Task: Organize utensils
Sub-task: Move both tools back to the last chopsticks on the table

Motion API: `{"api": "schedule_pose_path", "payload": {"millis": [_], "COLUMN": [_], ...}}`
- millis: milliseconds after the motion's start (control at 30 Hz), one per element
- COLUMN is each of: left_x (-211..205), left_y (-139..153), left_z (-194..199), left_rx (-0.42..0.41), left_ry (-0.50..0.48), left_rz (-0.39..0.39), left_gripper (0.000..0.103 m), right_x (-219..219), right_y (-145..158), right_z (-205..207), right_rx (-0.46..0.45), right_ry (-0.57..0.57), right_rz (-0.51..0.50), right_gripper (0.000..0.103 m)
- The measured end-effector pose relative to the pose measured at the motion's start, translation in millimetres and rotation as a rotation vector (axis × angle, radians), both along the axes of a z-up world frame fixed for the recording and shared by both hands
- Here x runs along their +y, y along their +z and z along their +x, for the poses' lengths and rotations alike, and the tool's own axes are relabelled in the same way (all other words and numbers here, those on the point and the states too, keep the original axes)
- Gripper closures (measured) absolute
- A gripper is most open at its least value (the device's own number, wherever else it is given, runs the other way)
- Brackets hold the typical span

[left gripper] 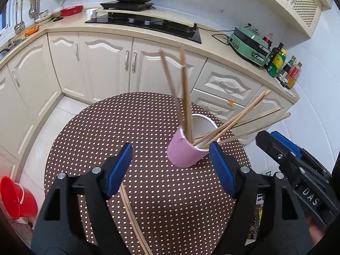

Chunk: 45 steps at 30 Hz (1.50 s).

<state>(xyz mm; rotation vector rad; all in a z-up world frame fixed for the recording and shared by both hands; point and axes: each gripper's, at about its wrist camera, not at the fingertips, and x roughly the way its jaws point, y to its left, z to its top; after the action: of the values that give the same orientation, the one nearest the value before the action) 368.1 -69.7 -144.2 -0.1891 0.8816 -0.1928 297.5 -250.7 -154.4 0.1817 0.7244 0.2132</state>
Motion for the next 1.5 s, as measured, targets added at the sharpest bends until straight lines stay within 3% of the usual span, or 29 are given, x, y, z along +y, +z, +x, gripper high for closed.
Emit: {"api": "schedule_pose_path", "payload": {"millis": [267,700,1033,1500], "left_x": [31.8,79.6,68.5,34.5], "left_y": [-19.0,-111.5,-156.5,-169.0], "left_z": [-9.5,-17.3,-15.2,11.2], "left_rx": [0.048,0.328,0.454,0.497], "left_ry": [0.029,0.099,0.048,0.019], "left_rz": [0.018,0.074,0.148,0.252], "left_gripper": [0.029,0.029,0.029,0.026], "right_x": [9.2,59.7,80.3,78.3], "right_y": [-17.9,-70.4,-97.1,-109.1], "right_z": [-6.8,-10.7,-7.3,0.9], "right_rx": [0.053,0.197,0.273,0.322], "right_ry": [0.008,0.125,0.152,0.129], "right_rz": [0.007,-0.006,-0.009,-0.001], "right_gripper": [0.054,0.054,0.054,0.054]}}
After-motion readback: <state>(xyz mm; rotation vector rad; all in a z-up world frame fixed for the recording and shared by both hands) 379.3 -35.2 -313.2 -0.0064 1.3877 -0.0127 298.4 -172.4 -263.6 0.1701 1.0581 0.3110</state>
